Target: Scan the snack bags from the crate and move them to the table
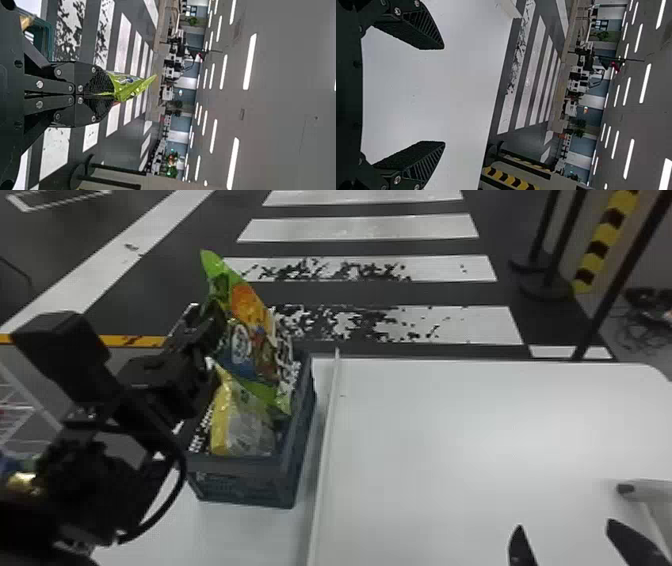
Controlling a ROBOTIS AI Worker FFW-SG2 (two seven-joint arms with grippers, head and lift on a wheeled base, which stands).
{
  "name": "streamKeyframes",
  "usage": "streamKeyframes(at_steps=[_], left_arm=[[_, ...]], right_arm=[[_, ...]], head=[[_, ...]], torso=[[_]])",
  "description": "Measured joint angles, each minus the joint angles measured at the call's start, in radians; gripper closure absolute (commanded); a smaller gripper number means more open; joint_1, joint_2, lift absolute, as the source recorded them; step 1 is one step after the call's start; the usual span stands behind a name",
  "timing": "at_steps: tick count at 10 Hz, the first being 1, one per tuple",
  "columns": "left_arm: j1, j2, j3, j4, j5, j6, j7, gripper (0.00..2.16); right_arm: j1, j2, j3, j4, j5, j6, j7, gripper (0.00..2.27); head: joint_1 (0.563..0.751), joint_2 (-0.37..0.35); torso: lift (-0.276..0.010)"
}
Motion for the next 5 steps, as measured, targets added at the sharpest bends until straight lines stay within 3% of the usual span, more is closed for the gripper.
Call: streamKeyframes(at_steps=[3,5], left_arm=[[0.010,-0.035,-0.050,-0.032,0.039,0.016,-0.036,1.89],[-0.002,-0.060,-0.083,0.014,0.088,0.014,-0.075,1.89]], right_arm=[[0.002,0.012,-0.002,-0.001,0.011,-0.005,-0.014,0.14],[0.005,0.013,-0.003,0.001,0.033,-0.013,-0.045,0.14]], head=[[0.695,0.013],[0.695,-0.031]], torso=[[-0.095],[-0.095]])
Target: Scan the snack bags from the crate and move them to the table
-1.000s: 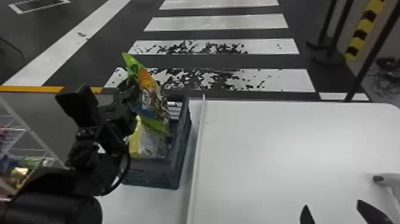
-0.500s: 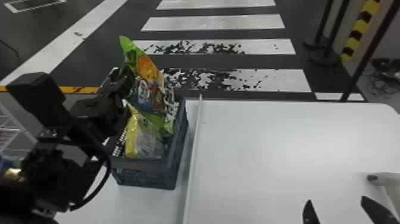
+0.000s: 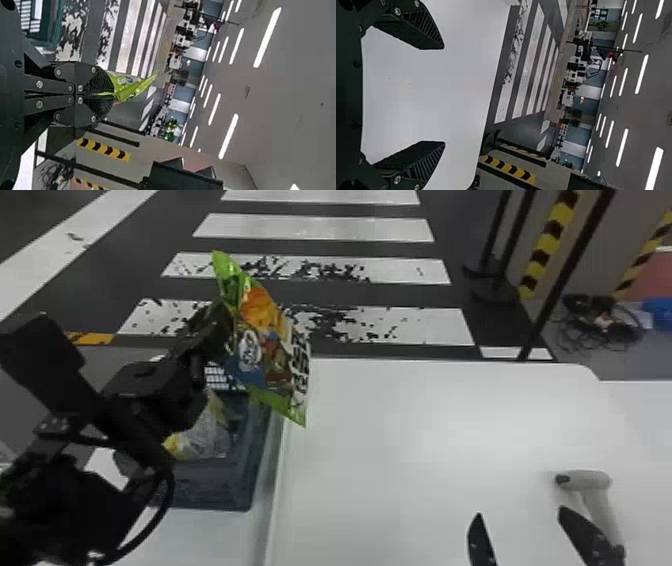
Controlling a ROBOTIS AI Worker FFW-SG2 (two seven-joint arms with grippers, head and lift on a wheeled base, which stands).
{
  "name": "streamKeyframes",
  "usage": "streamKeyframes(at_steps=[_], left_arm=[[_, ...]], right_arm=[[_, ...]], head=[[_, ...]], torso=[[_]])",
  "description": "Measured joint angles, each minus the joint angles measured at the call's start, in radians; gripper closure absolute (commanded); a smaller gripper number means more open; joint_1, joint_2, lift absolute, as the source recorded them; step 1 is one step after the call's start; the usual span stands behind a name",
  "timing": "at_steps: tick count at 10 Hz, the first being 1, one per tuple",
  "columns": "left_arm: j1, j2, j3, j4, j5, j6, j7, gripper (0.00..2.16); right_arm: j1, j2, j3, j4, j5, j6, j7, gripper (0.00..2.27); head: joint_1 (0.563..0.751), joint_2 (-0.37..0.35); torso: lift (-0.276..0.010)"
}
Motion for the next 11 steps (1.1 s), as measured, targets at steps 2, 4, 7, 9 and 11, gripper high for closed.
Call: streamKeyframes(at_steps=[2,4,7,9,11], left_arm=[[-0.013,-0.016,-0.047,0.066,0.010,-0.006,-0.023,1.89],[-0.023,-0.034,-0.108,0.154,0.011,-0.027,-0.061,1.89],[-0.052,-0.064,-0.207,0.267,0.004,-0.049,-0.100,1.89],[-0.075,-0.084,-0.268,0.357,-0.011,-0.084,-0.116,1.89],[-0.093,-0.101,-0.285,0.430,-0.011,-0.093,-0.145,1.89]], right_arm=[[0.002,0.000,-0.001,0.002,0.005,-0.009,-0.007,0.14],[0.002,0.000,-0.001,0.005,0.005,-0.016,-0.008,0.14],[0.002,0.001,-0.002,0.008,0.005,-0.028,-0.008,0.14],[0.002,0.002,-0.002,0.012,0.005,-0.041,-0.010,0.14],[0.001,0.002,-0.002,0.019,0.005,-0.055,-0.019,0.14]], head=[[0.695,-0.079],[0.695,-0.117],[0.695,-0.202],[0.695,-0.245],[0.695,-0.275]], torso=[[-0.095],[-0.095],[-0.095],[-0.095],[-0.095]])
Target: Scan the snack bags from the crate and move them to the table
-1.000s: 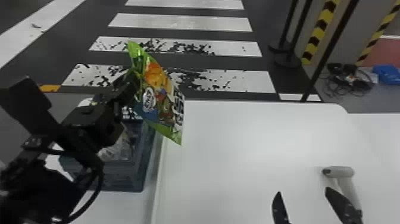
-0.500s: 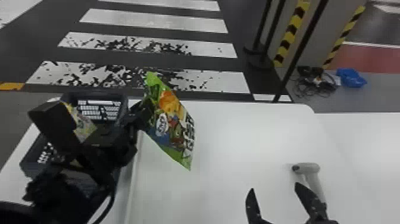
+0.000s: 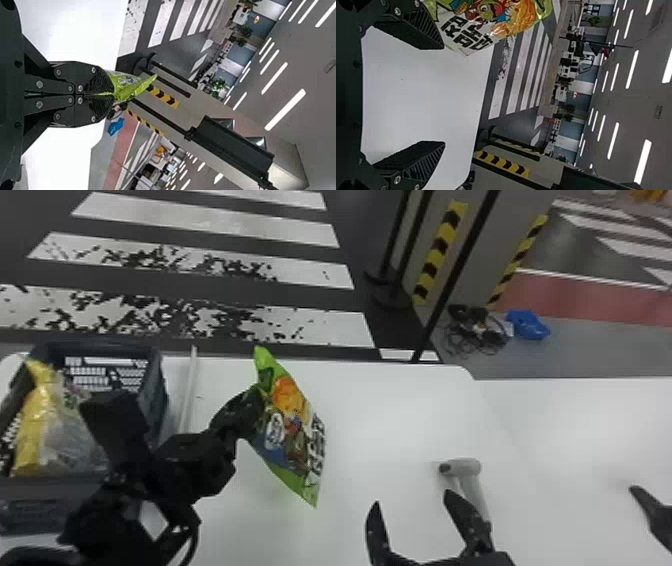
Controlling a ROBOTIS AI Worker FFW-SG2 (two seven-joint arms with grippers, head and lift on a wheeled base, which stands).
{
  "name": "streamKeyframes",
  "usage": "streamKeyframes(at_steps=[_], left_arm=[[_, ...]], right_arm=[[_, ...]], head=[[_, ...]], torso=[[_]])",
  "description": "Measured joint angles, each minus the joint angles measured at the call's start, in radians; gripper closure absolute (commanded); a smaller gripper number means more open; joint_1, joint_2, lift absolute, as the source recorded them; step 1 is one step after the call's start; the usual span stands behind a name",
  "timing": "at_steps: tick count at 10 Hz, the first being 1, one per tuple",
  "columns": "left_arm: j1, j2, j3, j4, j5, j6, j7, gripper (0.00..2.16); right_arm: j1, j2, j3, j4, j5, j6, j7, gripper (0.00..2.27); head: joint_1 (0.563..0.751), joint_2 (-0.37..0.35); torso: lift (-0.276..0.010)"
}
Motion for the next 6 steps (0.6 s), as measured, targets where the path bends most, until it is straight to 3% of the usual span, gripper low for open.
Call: streamKeyframes(at_steps=[3,5,6], left_arm=[[-0.028,-0.013,0.011,0.089,0.091,0.021,-0.076,1.89],[-0.055,-0.042,-0.011,0.156,0.110,0.056,-0.103,1.89],[-0.071,-0.046,-0.046,0.196,0.107,0.060,-0.107,1.89]], right_arm=[[-0.007,0.000,0.003,0.011,0.000,-0.016,-0.008,0.14],[-0.014,0.002,0.007,0.016,0.000,-0.017,-0.008,0.14],[-0.016,0.003,0.009,0.018,0.000,-0.017,-0.008,0.14]], head=[[0.695,-0.299],[0.695,-0.335],[0.695,-0.350]], torso=[[-0.095],[-0.095],[-0.095]])
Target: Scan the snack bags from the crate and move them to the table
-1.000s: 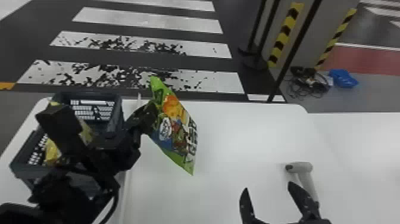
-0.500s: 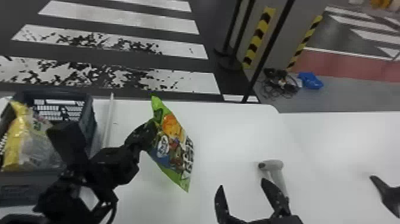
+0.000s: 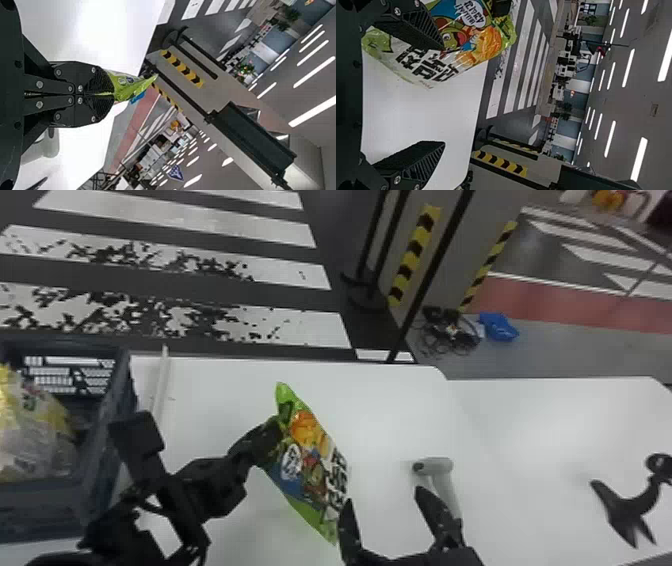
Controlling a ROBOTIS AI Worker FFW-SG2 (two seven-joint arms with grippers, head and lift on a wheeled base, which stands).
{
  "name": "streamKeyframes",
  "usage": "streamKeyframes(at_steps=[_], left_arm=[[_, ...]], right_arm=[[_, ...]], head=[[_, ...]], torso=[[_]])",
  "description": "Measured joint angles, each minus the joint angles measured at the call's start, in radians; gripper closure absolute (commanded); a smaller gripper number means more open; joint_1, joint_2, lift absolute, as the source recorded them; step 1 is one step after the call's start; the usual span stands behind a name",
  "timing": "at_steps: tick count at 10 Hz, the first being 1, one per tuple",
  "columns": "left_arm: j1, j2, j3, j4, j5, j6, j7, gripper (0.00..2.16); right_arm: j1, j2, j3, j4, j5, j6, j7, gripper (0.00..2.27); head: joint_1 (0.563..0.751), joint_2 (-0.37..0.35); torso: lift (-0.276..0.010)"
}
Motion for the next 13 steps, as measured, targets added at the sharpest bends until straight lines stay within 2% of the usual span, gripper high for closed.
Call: streamKeyframes(at_steps=[3,5,6,7,8,11,13], left_arm=[[-0.035,-0.001,-0.072,0.124,-0.015,-0.002,-0.021,1.89],[-0.047,-0.001,-0.071,0.186,-0.013,-0.010,-0.030,1.88],[-0.052,-0.001,-0.060,0.200,-0.014,-0.010,-0.030,1.48],[-0.058,-0.001,-0.045,0.200,-0.018,-0.003,-0.019,0.11],[-0.063,-0.001,-0.039,0.191,-0.037,0.014,-0.006,0.00],[-0.083,-0.001,-0.059,0.175,-0.083,0.085,0.021,0.01],[-0.079,-0.001,-0.100,0.124,-0.191,0.087,0.101,0.01]], right_arm=[[-0.003,0.004,0.000,0.001,0.000,0.000,0.000,0.14],[-0.008,0.005,0.001,0.003,0.000,0.000,-0.002,0.14],[-0.010,0.005,0.003,0.005,0.000,0.000,-0.002,0.14],[-0.011,0.005,0.004,0.006,0.000,0.000,-0.002,0.14],[-0.012,0.005,0.005,0.006,0.000,0.000,-0.002,0.14],[-0.010,0.005,0.006,0.003,0.000,-0.006,-0.002,0.14],[-0.010,0.005,0.008,0.002,0.000,-0.009,-0.002,0.14]], head=[[0.695,-0.350],[0.695,-0.350],[0.695,-0.350],[0.695,-0.350],[0.695,-0.350],[0.695,-0.350],[0.695,-0.350]], torso=[[-0.095],[-0.095],[-0.095],[-0.095],[-0.095],[-0.095],[-0.095]])
